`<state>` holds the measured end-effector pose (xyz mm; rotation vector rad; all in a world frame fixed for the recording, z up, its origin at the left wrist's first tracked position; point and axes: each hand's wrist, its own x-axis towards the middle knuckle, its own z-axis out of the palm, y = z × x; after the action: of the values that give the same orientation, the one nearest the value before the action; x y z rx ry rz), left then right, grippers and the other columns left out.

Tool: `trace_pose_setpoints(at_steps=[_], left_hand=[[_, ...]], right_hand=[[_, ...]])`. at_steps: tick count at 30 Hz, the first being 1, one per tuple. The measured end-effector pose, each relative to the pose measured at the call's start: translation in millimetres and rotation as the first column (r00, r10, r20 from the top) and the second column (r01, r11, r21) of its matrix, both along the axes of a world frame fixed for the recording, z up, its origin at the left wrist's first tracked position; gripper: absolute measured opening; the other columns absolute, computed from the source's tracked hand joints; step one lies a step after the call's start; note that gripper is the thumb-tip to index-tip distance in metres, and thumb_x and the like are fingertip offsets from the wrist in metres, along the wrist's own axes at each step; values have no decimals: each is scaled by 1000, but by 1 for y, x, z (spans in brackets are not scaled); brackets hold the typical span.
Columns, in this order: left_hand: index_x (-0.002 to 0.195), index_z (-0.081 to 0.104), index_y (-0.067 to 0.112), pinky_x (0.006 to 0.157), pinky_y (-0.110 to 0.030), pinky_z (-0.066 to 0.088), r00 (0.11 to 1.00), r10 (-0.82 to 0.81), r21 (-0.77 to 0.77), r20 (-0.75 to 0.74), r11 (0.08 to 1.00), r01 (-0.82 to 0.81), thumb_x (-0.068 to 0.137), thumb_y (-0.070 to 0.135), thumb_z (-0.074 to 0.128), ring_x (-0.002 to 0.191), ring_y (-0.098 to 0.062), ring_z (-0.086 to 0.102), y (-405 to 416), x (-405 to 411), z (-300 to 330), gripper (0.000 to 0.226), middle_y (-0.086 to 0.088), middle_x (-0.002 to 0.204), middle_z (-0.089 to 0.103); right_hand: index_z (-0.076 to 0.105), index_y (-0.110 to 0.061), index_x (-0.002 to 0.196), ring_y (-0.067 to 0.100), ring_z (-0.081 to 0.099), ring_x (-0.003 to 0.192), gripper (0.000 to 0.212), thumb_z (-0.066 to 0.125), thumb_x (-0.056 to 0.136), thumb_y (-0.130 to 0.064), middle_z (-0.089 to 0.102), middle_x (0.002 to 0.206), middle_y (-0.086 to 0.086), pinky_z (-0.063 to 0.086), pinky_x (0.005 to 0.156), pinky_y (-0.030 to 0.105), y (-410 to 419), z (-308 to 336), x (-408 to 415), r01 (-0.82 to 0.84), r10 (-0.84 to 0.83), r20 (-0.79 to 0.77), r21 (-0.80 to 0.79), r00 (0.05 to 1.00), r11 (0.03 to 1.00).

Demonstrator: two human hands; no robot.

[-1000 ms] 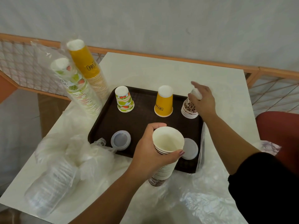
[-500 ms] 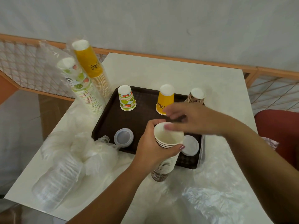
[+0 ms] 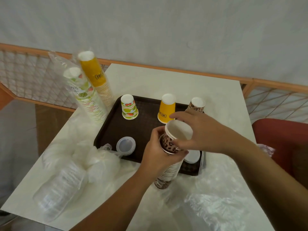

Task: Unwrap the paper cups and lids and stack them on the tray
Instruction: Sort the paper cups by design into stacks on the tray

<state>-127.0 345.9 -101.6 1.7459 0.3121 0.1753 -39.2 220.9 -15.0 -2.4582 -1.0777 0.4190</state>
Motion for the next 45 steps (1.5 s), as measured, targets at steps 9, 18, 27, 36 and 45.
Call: trace_pose_setpoints(at_steps=[9,18,27,36,45], left_hand=[[108,40,42,77,-9,47,999,-15,32,-31,999,16,62,21,87,97,13,53,4,-2,0,69,25,104,57],[114,36,44,72,-4,46,998,-30,68,-64,997,34,64,25,86,99,16,49,6,1,0,73,24,108,54],[117,40,40,75,-9,49,997,-31,50,-68,998,34,62,24,87,102,12,51,9,3,-3,74,23,108,55],[114,40,41,75,-8,48,998,-32,66,-58,997,36,61,24,87,102,14,50,9,3,-4,73,27,106,55],[121,36,41,73,-1,43,996,-24,91,-81,995,31,57,26,88,98,23,46,7,2,-3,84,27,104,52]], right_hand=[[40,-32,129,2,50,108,76,84,67,-26,51,120,-17,43,89,15,-36,-8,42,-144,109,-217,-149,970,978],[36,-23,131,16,53,116,67,75,76,-21,54,125,0,45,100,39,-17,-84,113,579,-288,-520,577,804,576],[45,-27,131,16,49,116,61,75,78,-18,51,123,-2,45,101,39,-1,-121,145,590,-552,-271,588,789,553],[53,-9,123,26,48,119,44,71,83,-18,40,136,12,42,91,24,-1,-136,134,528,-667,67,555,742,643],[56,-14,125,31,38,132,43,69,85,-23,28,148,10,35,108,46,-11,-127,123,587,-637,149,275,757,762]])
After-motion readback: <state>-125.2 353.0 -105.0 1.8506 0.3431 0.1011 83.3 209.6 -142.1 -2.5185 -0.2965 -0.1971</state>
